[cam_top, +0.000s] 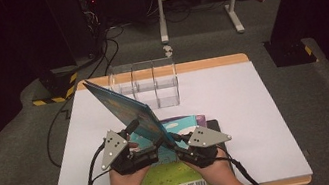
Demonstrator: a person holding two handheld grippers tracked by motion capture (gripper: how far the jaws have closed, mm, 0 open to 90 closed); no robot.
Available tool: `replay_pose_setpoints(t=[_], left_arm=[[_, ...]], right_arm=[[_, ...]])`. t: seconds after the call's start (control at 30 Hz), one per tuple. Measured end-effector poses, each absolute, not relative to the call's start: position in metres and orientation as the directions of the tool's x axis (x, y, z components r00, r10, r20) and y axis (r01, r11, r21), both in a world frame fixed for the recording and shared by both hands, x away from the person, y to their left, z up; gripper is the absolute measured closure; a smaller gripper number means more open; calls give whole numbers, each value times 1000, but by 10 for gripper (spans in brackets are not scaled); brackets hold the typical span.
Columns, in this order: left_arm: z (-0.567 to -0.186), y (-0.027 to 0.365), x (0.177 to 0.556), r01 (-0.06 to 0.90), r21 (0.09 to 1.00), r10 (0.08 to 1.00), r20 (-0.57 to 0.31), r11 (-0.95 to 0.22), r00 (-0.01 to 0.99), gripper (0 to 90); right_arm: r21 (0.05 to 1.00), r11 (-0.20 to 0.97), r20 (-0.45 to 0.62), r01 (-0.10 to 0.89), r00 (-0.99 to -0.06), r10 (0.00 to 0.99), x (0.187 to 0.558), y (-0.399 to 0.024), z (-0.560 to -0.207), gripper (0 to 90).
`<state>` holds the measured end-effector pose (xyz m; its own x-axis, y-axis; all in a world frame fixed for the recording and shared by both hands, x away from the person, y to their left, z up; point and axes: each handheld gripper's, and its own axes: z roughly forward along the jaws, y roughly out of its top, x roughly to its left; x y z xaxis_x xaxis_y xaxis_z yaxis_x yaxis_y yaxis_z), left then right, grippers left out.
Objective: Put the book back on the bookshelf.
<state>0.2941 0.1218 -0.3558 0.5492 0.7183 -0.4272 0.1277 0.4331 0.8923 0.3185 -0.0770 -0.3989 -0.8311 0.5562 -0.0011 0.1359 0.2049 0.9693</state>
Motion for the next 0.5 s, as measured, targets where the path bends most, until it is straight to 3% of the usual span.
replay_pose_setpoints(t=[0.5], left_arm=[[-358, 122, 289, 114, 896, 740, -420, 428, 525, 106]], right_arm=[[960, 251, -25, 128, -848, 529, 319, -63, -400, 732]])
